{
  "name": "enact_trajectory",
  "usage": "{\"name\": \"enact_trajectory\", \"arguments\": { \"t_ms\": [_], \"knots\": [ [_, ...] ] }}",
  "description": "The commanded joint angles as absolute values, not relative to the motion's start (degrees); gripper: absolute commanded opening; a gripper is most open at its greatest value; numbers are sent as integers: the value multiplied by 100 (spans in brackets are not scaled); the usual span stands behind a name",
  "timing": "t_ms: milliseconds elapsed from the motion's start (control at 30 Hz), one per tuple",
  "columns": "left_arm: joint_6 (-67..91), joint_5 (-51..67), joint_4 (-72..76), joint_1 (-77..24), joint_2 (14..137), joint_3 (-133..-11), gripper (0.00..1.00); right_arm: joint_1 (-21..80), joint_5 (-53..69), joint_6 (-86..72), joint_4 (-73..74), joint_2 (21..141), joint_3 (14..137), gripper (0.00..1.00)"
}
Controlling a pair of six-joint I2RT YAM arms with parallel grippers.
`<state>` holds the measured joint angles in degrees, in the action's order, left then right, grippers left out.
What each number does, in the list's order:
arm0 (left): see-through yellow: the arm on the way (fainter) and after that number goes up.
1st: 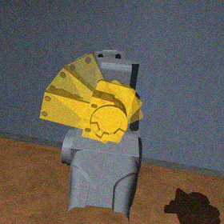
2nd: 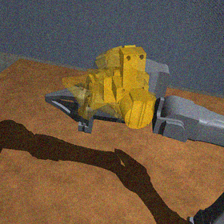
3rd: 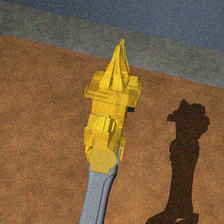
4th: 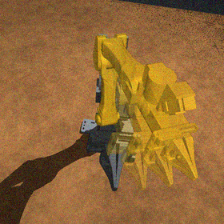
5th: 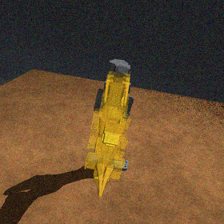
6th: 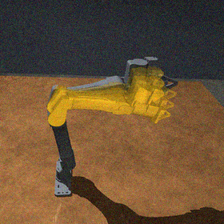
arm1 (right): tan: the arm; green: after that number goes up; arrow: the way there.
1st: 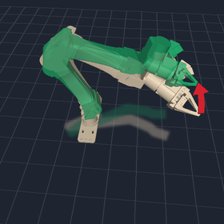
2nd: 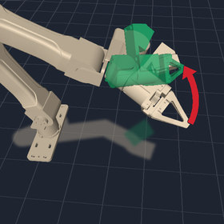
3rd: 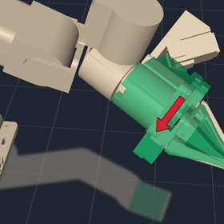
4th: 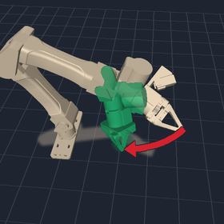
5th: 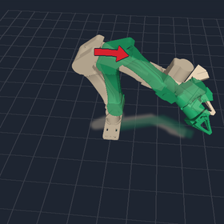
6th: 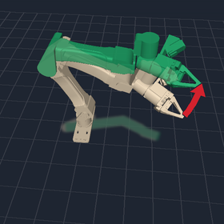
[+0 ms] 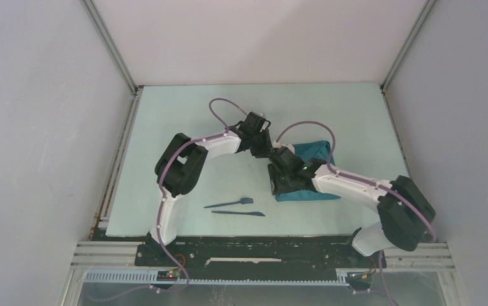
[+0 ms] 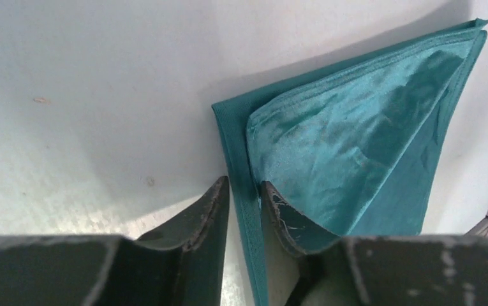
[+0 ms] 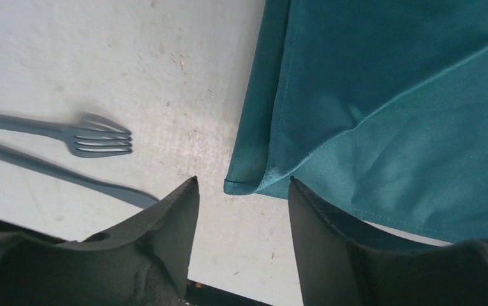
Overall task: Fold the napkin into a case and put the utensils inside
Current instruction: Pick up the upper triangle-folded napkin from the center of the board.
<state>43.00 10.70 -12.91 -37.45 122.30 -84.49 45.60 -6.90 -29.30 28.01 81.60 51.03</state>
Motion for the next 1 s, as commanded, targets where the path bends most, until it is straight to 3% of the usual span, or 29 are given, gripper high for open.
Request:
{"name": "enact_trajectory", "arguments": {
  "t_ms": [0,267,667,800,967],
  "knots": [
    [4112,835,-1494,-3680,12430,-8665,28,4967,-1508,-2895,3189,8669,5653,58],
    [4146,928,-1479,-3608,12471,-8618,11,5358,-2156,-2846,3535,9363,6155,51],
    [4209,1057,-1336,-3612,12479,-8567,1,5725,-2807,-2912,3985,10024,6573,47],
    [4197,1055,-1336,-3612,12474,-8562,0,5799,-3114,-2937,4155,10129,6639,41],
    [4202,1072,-1335,-3612,12457,-8563,0,5855,-3358,-2839,4406,10115,6701,19]
  ]
}}
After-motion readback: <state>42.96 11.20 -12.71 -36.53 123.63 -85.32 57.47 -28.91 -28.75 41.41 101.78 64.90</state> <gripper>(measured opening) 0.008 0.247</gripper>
